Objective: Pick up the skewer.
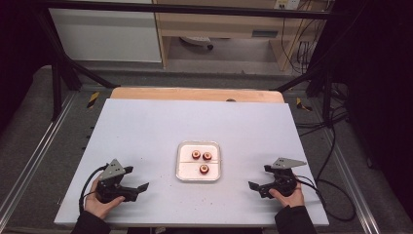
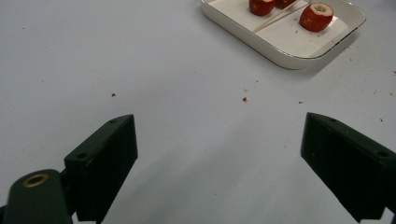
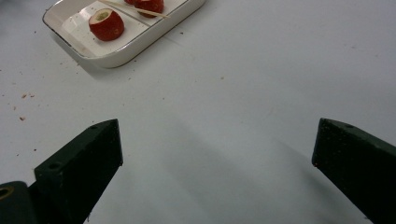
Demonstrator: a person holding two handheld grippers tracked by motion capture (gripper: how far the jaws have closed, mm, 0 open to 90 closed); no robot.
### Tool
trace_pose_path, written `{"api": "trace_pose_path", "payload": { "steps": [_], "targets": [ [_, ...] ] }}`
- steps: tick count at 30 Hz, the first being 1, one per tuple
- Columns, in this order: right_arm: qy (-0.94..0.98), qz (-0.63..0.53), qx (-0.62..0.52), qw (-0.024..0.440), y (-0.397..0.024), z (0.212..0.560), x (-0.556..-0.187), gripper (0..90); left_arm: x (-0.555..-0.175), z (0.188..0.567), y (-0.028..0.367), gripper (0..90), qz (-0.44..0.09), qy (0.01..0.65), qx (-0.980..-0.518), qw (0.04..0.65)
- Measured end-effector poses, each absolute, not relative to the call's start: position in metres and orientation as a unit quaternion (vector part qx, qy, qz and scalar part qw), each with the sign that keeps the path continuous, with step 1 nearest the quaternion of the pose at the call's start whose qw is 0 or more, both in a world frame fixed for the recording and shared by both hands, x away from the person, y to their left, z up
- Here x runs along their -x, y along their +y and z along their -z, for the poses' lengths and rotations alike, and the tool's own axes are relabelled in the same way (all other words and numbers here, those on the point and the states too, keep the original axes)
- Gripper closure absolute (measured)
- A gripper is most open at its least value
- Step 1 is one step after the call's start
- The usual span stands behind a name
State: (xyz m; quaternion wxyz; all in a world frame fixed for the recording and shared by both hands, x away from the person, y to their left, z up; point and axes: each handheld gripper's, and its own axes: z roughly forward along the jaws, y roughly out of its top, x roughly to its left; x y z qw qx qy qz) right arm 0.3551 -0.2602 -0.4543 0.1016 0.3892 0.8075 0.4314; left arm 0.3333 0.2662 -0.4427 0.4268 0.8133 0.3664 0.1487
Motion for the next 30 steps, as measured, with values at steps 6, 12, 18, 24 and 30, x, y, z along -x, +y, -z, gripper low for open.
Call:
{"api": "trace_pose_path", "payload": {
  "steps": [6, 12, 18, 24, 30],
  "targets": [
    [0.809, -0.432, -0.386, 0.1, -0.26, 0.454, -0.355, 2.2, -0.333, 0.442, 0.265, 11.1, -0.148, 0.367, -0.813, 0.427],
    [0.81, -0.43, -0.387, 0.098, -0.26, 0.454, -0.355, 2.3, -0.335, 0.44, 0.261, 11.0, -0.148, 0.364, -0.816, 0.425],
    [0.81, -0.429, -0.388, 0.099, -0.261, 0.453, -0.355, 2.2, -0.335, 0.438, 0.251, 10.8, -0.144, 0.356, -0.822, 0.421],
    [0.81, -0.428, -0.387, 0.1, -0.261, 0.453, -0.355, 2.3, -0.338, 0.432, 0.241, 11.0, -0.144, 0.349, -0.826, 0.419],
    [0.813, -0.425, -0.386, 0.1, -0.261, 0.453, -0.355, 2.3, -0.344, 0.423, 0.227, 16.2, -0.143, 0.348, -0.831, 0.411]
  ]
}}
